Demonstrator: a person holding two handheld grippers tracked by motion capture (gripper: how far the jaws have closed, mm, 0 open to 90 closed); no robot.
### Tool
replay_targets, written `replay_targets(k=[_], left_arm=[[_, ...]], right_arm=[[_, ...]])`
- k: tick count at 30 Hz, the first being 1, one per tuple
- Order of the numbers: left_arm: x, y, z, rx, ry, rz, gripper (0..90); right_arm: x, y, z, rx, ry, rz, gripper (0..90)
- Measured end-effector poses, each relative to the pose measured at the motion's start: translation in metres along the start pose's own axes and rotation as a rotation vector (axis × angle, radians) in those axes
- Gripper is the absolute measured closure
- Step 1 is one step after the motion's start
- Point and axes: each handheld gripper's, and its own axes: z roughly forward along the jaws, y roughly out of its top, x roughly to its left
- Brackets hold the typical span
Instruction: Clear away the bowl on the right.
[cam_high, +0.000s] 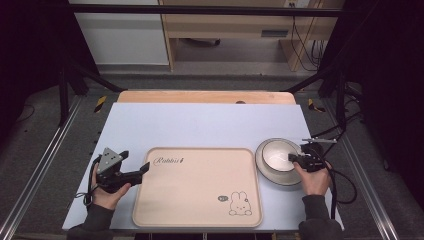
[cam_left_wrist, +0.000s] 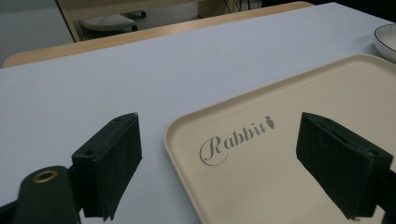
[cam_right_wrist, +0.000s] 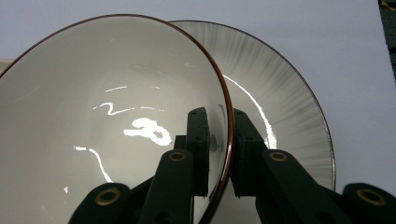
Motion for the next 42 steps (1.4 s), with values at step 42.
replay_targets(k=[42], left_arm=[[0.0008, 0.0007, -0.001, 0.0, 0.001, -0.002, 14.0]], right_arm=[[0.0022, 0.0002, -0.0057, -0.038, 0.013, 0.041, 82.6]])
